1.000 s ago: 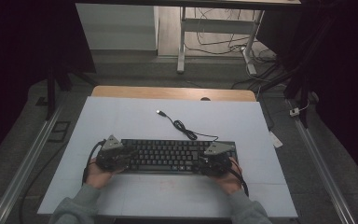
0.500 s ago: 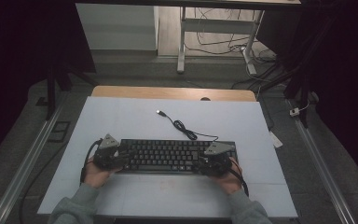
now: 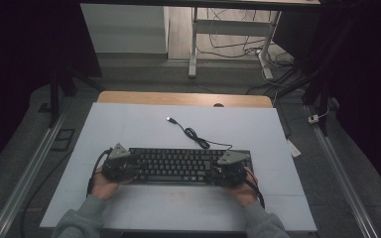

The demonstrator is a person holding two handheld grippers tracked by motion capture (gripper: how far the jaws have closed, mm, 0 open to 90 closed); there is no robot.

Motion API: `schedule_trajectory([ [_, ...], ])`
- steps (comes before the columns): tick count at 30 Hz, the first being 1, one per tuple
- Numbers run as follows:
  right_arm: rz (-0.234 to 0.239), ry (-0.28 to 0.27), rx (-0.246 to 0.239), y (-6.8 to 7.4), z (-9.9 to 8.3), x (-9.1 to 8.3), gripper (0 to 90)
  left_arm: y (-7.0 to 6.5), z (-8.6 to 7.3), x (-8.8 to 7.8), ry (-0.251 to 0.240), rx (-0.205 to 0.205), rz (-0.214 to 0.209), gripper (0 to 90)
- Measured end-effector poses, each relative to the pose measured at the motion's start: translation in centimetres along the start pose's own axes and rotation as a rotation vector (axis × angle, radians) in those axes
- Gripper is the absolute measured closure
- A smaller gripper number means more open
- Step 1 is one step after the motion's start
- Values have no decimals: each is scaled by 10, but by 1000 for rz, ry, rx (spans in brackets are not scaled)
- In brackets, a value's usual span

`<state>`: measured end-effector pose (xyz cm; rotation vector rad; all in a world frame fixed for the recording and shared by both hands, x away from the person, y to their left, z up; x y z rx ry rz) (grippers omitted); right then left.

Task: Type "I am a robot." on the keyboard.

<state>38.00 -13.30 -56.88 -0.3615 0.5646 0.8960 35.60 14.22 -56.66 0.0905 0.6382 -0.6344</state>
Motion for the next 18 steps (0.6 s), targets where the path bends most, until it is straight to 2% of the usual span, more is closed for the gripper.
schedule_trajectory([
  [18, 1, 0, -2, 0, 0, 0, 496, -5, 2, 2, 0, 19, -11, 550],
])
Point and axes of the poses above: each handheld gripper's, and its own axes: x roughly forward along the jaws, z roughly out of its top, y roughly to its left, the point moved 9 cm from there along x, roughly forward along the jaws, and after that the axes turned 3 degrees about -y, right-handed, at the moved point
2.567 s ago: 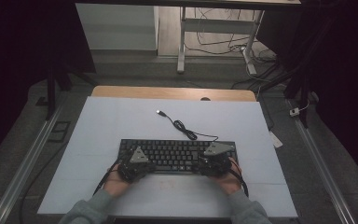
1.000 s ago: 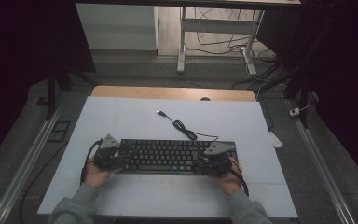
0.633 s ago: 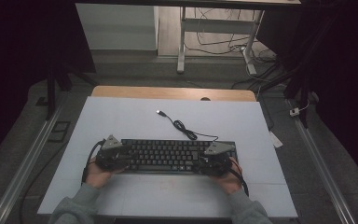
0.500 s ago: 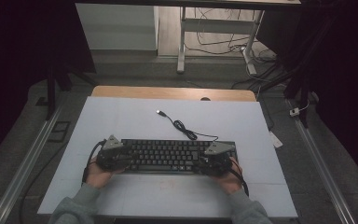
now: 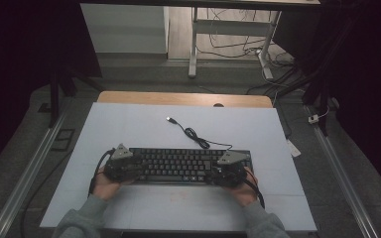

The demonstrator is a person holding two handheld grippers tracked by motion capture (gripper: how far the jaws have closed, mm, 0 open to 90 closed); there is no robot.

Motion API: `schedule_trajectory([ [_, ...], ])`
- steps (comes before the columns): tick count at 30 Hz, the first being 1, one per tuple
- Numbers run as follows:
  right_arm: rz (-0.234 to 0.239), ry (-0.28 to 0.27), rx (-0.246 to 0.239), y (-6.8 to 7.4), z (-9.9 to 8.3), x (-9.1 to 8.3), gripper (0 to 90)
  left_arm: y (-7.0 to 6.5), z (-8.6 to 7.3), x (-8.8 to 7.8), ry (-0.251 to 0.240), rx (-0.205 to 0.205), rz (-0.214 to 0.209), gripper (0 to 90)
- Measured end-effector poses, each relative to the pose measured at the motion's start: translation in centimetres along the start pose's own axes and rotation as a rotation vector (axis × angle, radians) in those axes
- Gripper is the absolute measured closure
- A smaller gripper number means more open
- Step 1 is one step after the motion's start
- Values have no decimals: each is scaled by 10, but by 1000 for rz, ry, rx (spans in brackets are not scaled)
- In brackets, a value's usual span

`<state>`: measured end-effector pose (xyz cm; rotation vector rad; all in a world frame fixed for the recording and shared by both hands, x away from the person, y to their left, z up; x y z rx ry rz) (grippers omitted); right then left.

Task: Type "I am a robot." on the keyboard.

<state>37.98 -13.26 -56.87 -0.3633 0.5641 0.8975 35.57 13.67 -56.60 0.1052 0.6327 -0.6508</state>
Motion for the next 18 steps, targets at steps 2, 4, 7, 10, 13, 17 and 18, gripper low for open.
schedule_trajectory([
  [2, 1, -2, 1, 0, 0, 0, 496, 0, 1, 0, -5, -1, 0, 550],
  [4, 1, -2, 0, 0, 0, 0, 496, -1, 2, -1, -8, 2, -4, 550],
  [7, 0, -5, 2, 0, 0, 0, 496, -2, 4, -1, -17, 2, -6, 550],
  [10, -2, -6, 2, 0, 1, 0, 496, -4, 7, -2, -26, 3, -10, 550],
  [13, -2, -8, 3, 0, 1, -1, 496, -7, 10, -2, -32, 9, -16, 551],
  [17, -3, -9, 4, 0, 1, -1, 496, -10, 14, -1, -38, 17, -24, 553],
  [18, -3, -10, 1, 0, 2, -1, 497, -11, 15, 0, -37, 19, -25, 554],
])
Point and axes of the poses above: each handheld gripper's, and its own axes: x roughly forward along the jaws, z roughly out of its top, y roughly to its left, the point moved 9 cm from there along x, roughly forward along the jaws, and after that the axes turned 3 degrees about -y, right-handed, at the moved point
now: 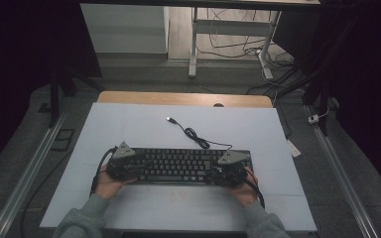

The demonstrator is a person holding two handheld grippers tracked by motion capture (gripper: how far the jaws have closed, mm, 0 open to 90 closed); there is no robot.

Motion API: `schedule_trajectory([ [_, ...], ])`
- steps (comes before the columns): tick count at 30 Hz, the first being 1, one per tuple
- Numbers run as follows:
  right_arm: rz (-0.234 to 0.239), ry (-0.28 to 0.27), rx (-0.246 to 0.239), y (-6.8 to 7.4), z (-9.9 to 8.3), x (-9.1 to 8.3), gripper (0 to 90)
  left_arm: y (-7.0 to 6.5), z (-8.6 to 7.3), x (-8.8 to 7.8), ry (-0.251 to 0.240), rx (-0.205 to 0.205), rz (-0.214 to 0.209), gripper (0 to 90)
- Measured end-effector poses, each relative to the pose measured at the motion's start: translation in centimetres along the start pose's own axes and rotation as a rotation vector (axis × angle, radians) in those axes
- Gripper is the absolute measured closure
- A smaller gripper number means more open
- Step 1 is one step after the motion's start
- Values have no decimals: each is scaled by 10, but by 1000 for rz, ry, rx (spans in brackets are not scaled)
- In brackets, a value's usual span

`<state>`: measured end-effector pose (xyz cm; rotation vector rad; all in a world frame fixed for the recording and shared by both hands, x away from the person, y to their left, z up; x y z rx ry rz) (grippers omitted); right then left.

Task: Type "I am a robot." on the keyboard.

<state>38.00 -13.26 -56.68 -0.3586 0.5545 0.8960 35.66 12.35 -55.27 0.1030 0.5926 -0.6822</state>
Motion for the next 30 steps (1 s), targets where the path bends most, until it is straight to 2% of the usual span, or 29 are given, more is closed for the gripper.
schedule_trajectory([
  [13, 1, 1, 3, 1, 0, 0, 497, -3, 2, 17, 25, 4, -4, 616],
  [28, 1, 2, 3, 1, 0, 0, 497, 1, -5, 38, 91, 33, 2, 881],
  [30, 1, 1, 1, 0, 0, 1, 497, 0, -5, 40, 98, 37, -3, 889],
])
Point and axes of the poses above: each handheld gripper's, and its own axes: x roughly forward along the jaws, z roughly out of its top, y roughly to its left, the point moved 9 cm from there along x, roughly forward along the jaws, and after that the axes turned 3 degrees about -y, right-handed, at the moved point
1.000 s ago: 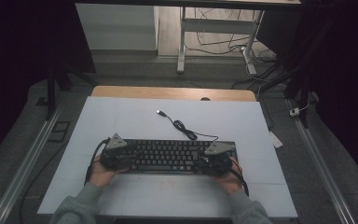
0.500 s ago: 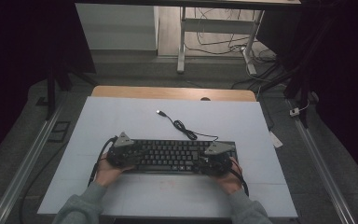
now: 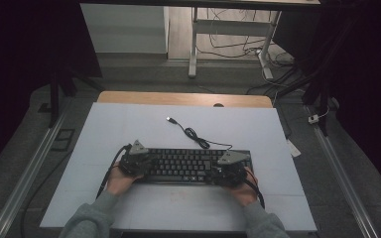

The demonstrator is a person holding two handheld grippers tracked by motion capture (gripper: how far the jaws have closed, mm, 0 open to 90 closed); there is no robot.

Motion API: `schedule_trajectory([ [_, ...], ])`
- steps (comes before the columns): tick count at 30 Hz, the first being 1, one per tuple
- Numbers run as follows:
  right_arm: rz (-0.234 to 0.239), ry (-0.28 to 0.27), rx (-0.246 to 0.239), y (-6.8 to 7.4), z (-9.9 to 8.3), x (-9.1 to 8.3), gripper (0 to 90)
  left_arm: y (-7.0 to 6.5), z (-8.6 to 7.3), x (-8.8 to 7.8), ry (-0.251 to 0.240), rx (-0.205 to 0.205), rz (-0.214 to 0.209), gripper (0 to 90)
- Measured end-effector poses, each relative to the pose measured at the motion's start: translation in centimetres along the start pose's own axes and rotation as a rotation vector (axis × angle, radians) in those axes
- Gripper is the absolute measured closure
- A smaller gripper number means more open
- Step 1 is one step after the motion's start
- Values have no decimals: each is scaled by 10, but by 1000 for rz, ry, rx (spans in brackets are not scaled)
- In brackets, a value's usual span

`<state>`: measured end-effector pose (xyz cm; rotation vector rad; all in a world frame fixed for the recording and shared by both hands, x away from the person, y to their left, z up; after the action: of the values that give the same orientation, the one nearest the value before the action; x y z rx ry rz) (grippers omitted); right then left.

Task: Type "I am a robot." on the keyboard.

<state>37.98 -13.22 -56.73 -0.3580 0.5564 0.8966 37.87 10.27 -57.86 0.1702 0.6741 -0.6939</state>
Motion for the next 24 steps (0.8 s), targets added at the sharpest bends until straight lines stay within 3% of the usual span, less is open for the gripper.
schedule_trajectory([
  [24, 0, 4, 1, 0, 0, 0, 496, 2, -5, 11, 47, 22, 37, 891],
])
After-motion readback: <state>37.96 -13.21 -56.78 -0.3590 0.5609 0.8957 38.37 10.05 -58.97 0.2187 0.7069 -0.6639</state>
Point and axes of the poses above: each handheld gripper's, and its own axes: x roughly forward along the jaws, z roughly out of its top, y roughly to its left, the point moved 9 cm from there along x, roughly forward along the jaws, and after that the axes turned 3 degrees about -y, right-handed, at the moved point
